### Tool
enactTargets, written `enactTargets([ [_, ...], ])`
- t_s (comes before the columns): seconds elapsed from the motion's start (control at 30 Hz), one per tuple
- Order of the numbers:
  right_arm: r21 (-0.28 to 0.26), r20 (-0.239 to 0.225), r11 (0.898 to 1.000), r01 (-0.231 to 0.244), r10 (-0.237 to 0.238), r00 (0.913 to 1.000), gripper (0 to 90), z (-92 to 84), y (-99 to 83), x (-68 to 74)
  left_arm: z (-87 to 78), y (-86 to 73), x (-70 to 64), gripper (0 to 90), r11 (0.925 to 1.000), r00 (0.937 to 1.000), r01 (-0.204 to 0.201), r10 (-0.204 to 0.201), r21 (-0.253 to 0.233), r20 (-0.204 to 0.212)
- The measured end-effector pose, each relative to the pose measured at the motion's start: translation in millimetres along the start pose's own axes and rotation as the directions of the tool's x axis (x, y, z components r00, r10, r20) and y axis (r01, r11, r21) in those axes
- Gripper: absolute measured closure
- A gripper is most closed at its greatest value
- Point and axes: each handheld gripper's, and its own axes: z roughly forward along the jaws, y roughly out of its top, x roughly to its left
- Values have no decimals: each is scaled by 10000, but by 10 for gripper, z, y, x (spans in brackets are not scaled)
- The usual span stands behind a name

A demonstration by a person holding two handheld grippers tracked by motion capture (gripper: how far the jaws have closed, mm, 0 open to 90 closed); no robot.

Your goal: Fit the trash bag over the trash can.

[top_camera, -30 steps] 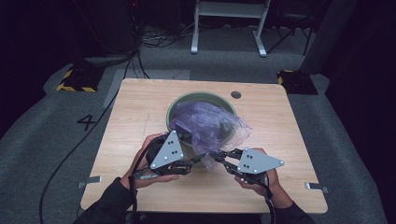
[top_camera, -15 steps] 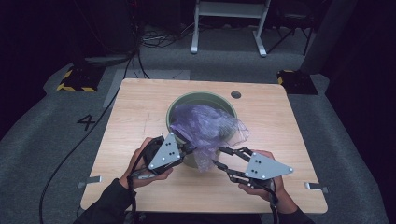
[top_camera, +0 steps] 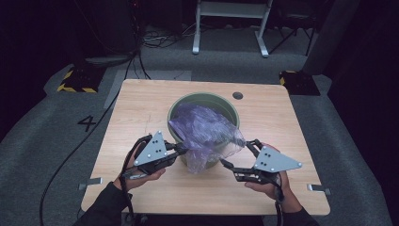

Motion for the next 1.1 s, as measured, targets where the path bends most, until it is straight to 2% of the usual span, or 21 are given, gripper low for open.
enactTargets([
  [0.03,24,-132,9999,150,-149,9998,339,38,13,32,2,-2,-5,861,10000,10000,27,-27,-26,57],
  [0.2,85,-860,9995,288,-280,9959,377,214,79,144,4,-7,-28,868,10000,9999,-82,83,-43,97],
  [0.3,29,-1087,9995,322,-317,9936,450,285,109,201,9,-14,-36,871,9999,9998,-100,100,-32,155],
  [0.4,60,-1168,9984,569,-558,9916,632,350,123,252,19,-25,-46,874,9998,9996,-179,178,56,235],
  [0.5,155,-1145,9957,918,-894,9894,753,396,120,295,15,-38,-44,874,9996,9994,-270,267,125,233],
  [0.57,32,-1015,9952,979,-971,9901,849,386,106,305,-4,-53,-32,874,9994,9994,-302,299,153,160],
  [0.63,-55,-775,9952,982,-983,9921,897,353,90,293,-29,-74,-11,875,9997,9997,-232,231,91,107],
  [0.83,36,-267,9974,723,-722,9970,900,227,24,187,-95,-116,55,876,9999,9999,-141,141,52,-66],
  [0.9,91,-300,9984,561,-558,9980,900,183,3,156,-105,-124,67,876,10000,9999,-94,94,-25,99],
  [1.0,238,-302,9988,433,-426,9986,900,147,-44,134,-95,-124,44,876,9995,9987,-305,305,-21,396],
  [1.07,281,-272,9990,344,-337,9991,896,141,-64,120,-92,-128,36,872,9995,9981,-300,301,-21,535],
  [1.1,266,-191,9993,252,-247,9995,793,140,-67,111,-92,-130,34,873,9996,9983,-268,270,-36,517],
])
